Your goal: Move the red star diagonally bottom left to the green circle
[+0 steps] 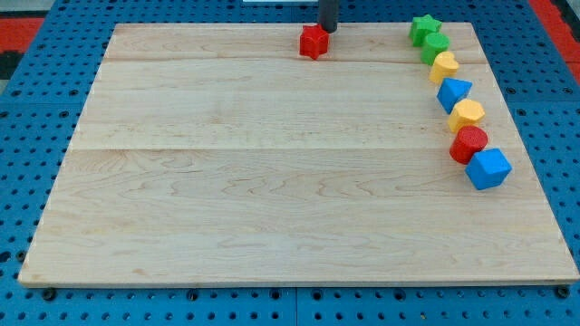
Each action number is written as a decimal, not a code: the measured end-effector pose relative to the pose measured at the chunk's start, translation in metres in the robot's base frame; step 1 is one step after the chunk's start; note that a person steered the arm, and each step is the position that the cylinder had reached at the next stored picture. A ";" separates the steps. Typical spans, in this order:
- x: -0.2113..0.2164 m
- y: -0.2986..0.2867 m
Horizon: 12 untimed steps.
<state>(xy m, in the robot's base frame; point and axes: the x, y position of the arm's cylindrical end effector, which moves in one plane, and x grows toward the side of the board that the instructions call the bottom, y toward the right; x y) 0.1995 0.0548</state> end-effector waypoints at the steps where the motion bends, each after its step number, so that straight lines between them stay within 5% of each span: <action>1: -0.006 -0.001; 12: 0.033 -0.025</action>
<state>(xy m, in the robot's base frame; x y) 0.2327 0.0297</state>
